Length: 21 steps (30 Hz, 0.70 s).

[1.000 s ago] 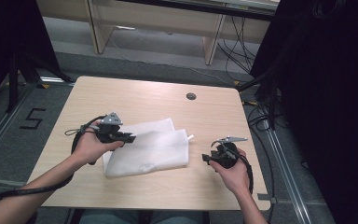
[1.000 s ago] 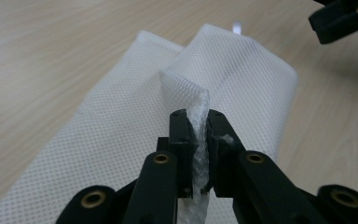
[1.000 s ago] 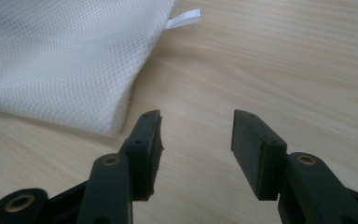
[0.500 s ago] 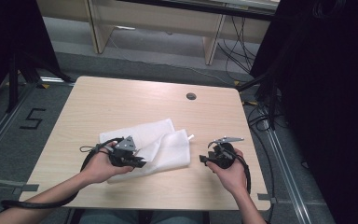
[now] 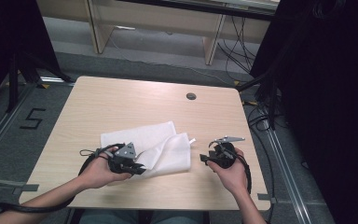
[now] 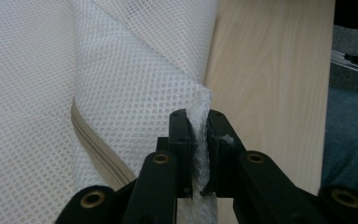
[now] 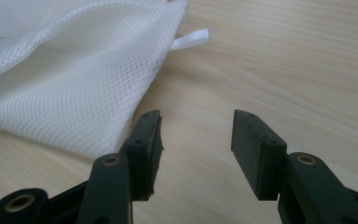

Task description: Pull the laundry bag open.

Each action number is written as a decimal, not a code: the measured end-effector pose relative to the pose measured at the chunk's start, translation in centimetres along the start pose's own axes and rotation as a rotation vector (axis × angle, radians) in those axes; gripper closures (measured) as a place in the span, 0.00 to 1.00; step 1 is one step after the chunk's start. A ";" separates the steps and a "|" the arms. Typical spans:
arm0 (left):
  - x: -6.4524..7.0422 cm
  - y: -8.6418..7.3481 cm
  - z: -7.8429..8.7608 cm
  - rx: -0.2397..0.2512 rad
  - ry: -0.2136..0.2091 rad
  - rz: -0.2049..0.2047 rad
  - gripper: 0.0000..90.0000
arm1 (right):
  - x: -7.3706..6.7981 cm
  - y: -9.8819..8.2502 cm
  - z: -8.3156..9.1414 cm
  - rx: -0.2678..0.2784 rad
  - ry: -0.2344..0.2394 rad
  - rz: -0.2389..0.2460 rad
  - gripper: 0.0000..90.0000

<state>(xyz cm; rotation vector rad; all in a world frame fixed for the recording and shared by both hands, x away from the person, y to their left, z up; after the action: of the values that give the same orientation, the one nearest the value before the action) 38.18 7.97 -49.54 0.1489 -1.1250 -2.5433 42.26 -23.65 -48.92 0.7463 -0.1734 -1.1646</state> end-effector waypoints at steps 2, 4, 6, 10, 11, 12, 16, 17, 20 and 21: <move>0.3 -0.3 0.3 0.001 -0.008 -0.001 0.90 | 0.2 0.1 0.1 0.022 -0.043 0.004 0.59; 0.5 -0.5 0.7 0.003 -0.015 -0.019 0.91 | 0.2 0.2 0.3 0.030 -0.057 -0.003 0.59; 0.9 -0.8 1.0 0.009 -0.022 -0.009 0.90 | 0.4 0.3 0.5 0.021 -0.063 0.000 0.60; 1.4 -1.3 1.5 0.019 -0.028 0.001 0.90 | 0.1 0.3 0.5 0.024 -0.011 -0.035 0.60; 1.4 -1.5 1.5 0.016 -0.028 -0.002 0.90 | 0.1 0.3 0.4 0.026 -0.021 -0.040 0.60; 1.5 -1.7 1.4 0.016 -0.030 0.004 0.90 | 0.0 0.3 0.4 0.026 -0.010 -0.036 0.60; 1.5 -2.1 0.8 -0.008 -0.037 0.006 0.90 | 0.0 0.9 -0.2 0.040 0.005 0.051 0.61; 1.5 -2.1 0.8 -0.007 -0.036 0.009 0.90 | -0.2 1.2 -0.4 0.035 0.007 0.050 0.62; 1.3 -2.1 0.5 -0.018 -0.041 -0.006 0.90 | -0.6 1.9 -1.0 0.042 -0.019 0.060 0.62; 1.2 -2.2 0.5 -0.030 -0.038 -0.004 0.90 | -0.8 2.3 -1.3 0.035 -0.011 0.030 0.62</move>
<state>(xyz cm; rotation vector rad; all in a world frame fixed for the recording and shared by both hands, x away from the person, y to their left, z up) 36.35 9.28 -50.81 0.0958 -1.1005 -2.5755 44.28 -21.95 -48.30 0.7660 -0.2138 -1.1401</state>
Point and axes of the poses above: each handheld gripper's, and its own axes: z roughly backward along the jaws, y roughly out of its top, x roughly to its right, the point moved 4 cm from there along -z, roughly forward along the jaws, and after that the axes turned 4 degrees about -z, right-handed, at the moved point
